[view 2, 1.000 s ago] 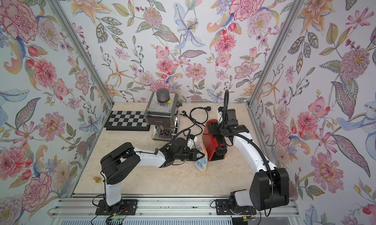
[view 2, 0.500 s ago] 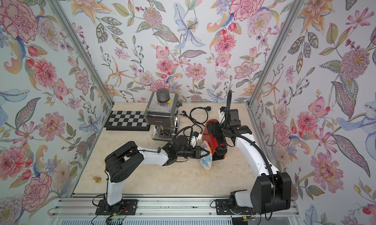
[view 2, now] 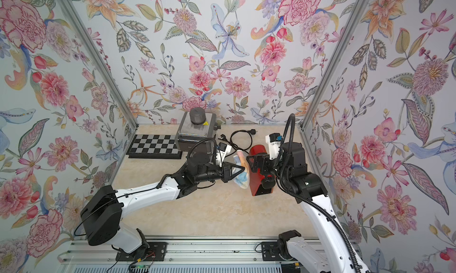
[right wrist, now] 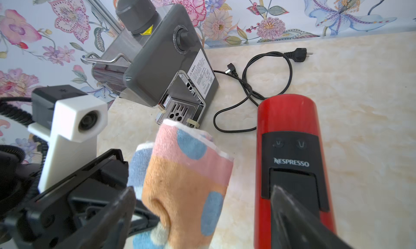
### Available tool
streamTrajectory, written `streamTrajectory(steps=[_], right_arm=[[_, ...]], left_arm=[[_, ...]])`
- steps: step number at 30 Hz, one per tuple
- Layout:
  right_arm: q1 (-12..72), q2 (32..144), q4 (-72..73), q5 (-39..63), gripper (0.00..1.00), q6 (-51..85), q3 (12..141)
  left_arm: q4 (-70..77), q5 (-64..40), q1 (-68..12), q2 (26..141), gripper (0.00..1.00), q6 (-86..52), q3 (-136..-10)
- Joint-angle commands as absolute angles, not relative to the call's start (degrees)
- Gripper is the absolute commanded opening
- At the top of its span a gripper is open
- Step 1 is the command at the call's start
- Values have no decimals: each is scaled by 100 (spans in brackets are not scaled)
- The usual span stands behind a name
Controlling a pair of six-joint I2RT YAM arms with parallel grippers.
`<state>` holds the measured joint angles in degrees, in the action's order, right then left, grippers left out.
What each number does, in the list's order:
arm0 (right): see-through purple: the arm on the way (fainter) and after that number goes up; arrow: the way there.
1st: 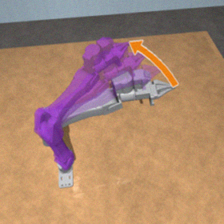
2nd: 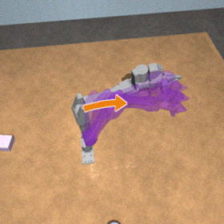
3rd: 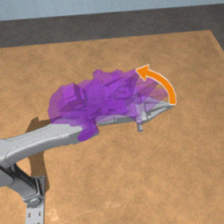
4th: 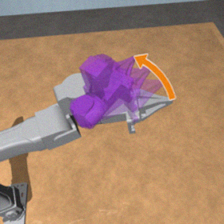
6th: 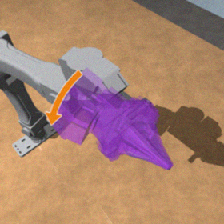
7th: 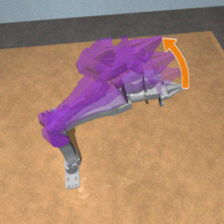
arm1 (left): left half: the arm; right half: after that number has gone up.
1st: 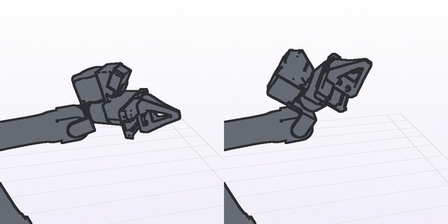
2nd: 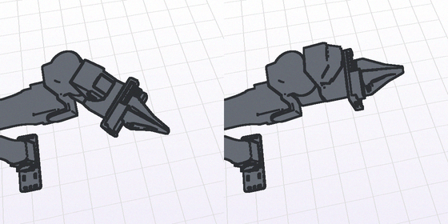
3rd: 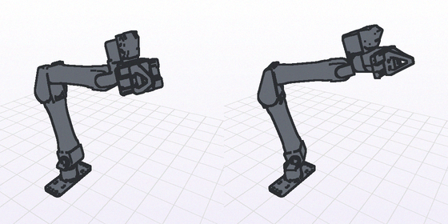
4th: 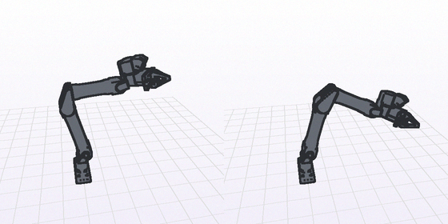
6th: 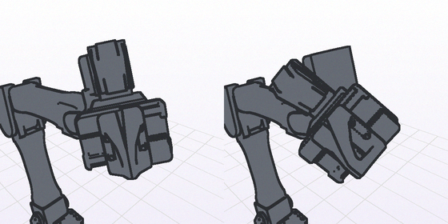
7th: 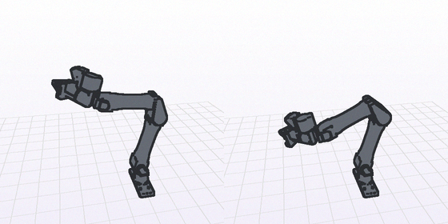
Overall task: Wipe the surface of a coffee machine
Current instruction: Adjust the cleaning item.
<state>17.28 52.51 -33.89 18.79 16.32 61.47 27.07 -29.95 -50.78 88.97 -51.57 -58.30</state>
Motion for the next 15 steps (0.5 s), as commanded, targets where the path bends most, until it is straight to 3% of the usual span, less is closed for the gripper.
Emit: streamTrajectory(steps=[1,13,15], right_arm=[[1888,4983,-3696,2324,94,1900,5846],[2799,4612,-3090,2186,92,2110,5238],[2797,4605,-3016,2126,85,2112,5206]], left_arm=[[3031,-3328,-4904,8548,0,-5041,-5624],[6129,-4483,-4764,8728,0,-7084,-5191],[6470,-4563,-4777,8819,0,-7355,-5159]])
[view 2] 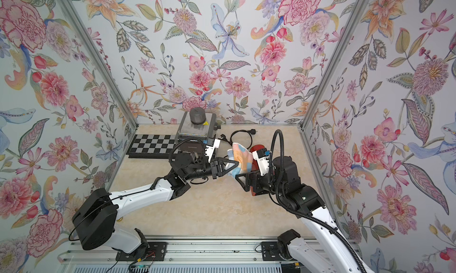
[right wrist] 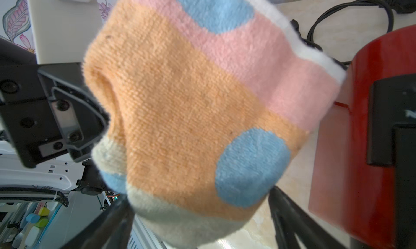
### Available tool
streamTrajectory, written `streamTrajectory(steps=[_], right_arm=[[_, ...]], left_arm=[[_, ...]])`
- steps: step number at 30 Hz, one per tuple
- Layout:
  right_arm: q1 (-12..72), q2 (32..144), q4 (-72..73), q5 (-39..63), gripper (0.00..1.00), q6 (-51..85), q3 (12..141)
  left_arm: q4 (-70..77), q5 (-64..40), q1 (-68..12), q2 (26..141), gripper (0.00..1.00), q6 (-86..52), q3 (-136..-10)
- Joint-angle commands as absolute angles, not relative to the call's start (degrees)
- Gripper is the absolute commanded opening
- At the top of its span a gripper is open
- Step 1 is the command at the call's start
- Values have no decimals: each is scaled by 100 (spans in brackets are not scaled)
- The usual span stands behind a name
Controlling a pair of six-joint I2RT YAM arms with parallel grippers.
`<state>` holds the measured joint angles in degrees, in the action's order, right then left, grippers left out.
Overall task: Wipe the surface of a coffee machine
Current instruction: Adjust the cleaning item.
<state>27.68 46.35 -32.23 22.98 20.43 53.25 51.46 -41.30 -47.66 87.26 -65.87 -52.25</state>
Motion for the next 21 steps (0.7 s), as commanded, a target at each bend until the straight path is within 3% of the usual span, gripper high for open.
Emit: streamTrajectory(steps=[1,4,8,10,12,13,14,15,17,18,21], right_arm=[[2795,4604,-3011,2113,78,2114,5217],[2824,4467,-2883,2113,53,2202,5214],[2884,4174,-2864,2062,27,2271,5145],[2896,4093,-2854,2098,8,2332,5080],[2916,4031,-2856,2134,1,2372,5023],[2940,4010,-2849,2172,5,2374,5010],[2961,4000,-2847,2184,20,2368,5010],[2987,3983,-2839,2146,47,2366,5010],[3012,3989,-2777,2090,69,2329,5025],[3017,4018,-2757,2021,77,2309,5039],[3015,4143,-2658,1912,78,2218,5054]], left_arm=[[6564,-4600,-4780,8850,0,-7430,-5144],[6547,-4581,-4789,8890,0,-7450,-5098],[6786,-4663,-4824,9126,0,-7614,-5139],[7030,-4737,-4851,9273,0,-7793,-5215],[7222,-4779,-4877,9378,0,-7919,-5268],[7318,-4788,-4895,9420,0,-7997,-5282],[7398,-4797,-4908,9448,0,-8059,-5282],[7536,-4807,-4927,9483,0,-8137,-5263],[7736,-4807,-4961,9533,0,-8283,-5240],[7846,-4807,-4979,9560,0,-8365,-5225],[8031,-4772,-5026,9580,0,-8488,-5177]])
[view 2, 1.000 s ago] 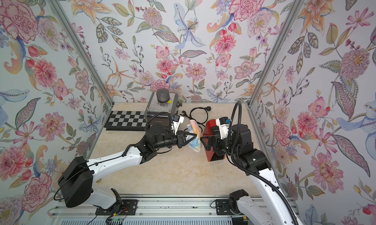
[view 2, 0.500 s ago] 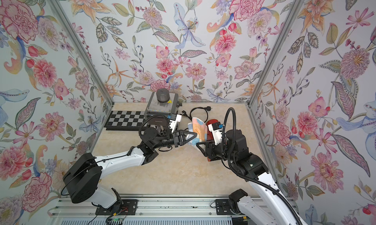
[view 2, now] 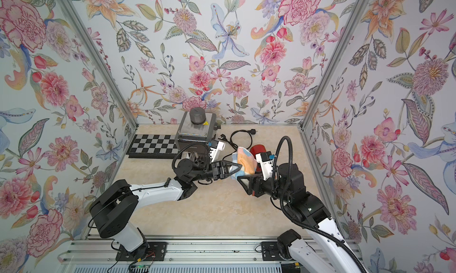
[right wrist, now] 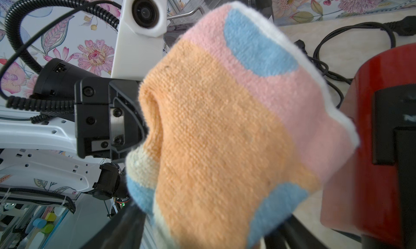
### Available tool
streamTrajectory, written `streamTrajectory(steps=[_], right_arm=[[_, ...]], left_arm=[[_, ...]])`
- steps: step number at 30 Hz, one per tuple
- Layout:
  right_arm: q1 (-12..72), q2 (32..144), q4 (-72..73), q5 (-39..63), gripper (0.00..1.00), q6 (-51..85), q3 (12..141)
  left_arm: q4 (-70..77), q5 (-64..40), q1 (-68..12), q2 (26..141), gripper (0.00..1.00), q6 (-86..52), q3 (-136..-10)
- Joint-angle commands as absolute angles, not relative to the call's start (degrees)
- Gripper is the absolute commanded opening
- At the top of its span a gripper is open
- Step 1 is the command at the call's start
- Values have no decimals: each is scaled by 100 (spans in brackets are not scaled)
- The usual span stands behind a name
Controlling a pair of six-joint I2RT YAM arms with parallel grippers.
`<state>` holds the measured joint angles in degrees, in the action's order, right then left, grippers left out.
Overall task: Wipe the surface of a coffee machine
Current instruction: Adjust the cleaning item.
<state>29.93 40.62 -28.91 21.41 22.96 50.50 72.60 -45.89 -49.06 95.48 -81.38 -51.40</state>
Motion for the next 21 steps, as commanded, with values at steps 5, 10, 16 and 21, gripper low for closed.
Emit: streamTrajectory(steps=[5,10,16,21], right_arm=[[3024,4173,-2222,1941,56,2153,5045],[3042,4005,-2088,2018,14,2104,5080],[3034,3849,-2737,1782,0,2298,4981],[3037,3445,-4206,1083,0,2596,4802]], left_arm=[[8065,-4772,-5123,9653,0,-8533,-5168],[8405,-4815,-5168,9855,0,-8809,-5185],[8427,-5062,-5113,10026,3,-8892,-5503],[6724,-5284,-4653,9863,94,-7762,-5790]])
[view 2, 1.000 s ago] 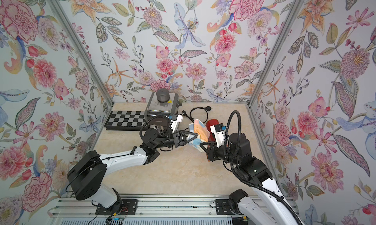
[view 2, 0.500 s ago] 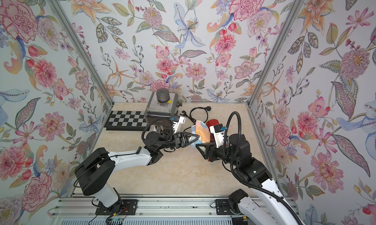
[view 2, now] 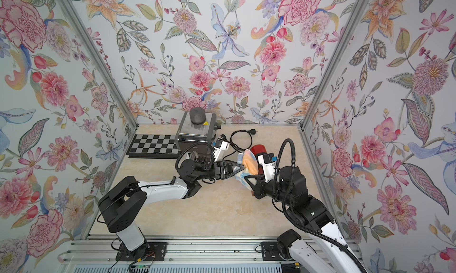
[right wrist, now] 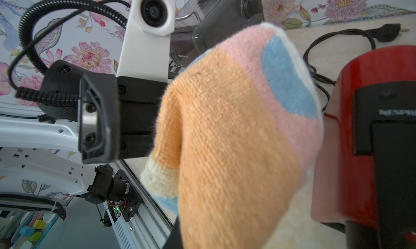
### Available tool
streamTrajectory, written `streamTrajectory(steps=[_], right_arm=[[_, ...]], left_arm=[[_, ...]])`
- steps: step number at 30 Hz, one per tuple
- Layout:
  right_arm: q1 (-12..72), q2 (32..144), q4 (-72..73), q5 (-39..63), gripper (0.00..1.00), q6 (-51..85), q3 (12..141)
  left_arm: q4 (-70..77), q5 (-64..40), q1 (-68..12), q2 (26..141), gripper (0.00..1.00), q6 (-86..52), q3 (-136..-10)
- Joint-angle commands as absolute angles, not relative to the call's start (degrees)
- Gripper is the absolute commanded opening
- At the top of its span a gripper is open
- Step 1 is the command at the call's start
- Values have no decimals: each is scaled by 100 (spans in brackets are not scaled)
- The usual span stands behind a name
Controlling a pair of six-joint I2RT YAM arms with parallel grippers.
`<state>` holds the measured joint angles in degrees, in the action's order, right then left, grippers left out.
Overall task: Wipe the surface of a coffee machine
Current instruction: Adjust the cleaning item, then wipe the dirt from the surface of the coffee machine.
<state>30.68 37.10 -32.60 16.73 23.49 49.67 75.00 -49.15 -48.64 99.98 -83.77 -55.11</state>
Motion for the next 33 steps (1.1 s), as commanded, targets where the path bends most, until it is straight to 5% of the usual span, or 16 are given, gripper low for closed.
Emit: streamTrajectory(steps=[1,6,15,19,24,33], right_arm=[[3039,3223,-4453,948,0,2731,4715],[3041,2484,-5530,565,0,3229,4521],[3060,2779,-6732,-374,0,4046,4328],[2927,2540,-6386,-893,0,4300,4277],[2235,2794,-5894,-43,0,3991,4137],[2731,2169,-3580,-11,0,4860,2369]], left_arm=[[6213,-5302,-4555,9865,99,-7420,-5952],[4234,-5308,-4351,10380,99,-6097,-7277],[825,-4804,-4574,11808,99,-4068,-10219],[-86,-4235,-4667,12175,99,-3504,-10695],[-380,-3992,-4750,12460,99,-3270,-10973],[-863,-3665,-4767,12706,99,-3037,-11389]])
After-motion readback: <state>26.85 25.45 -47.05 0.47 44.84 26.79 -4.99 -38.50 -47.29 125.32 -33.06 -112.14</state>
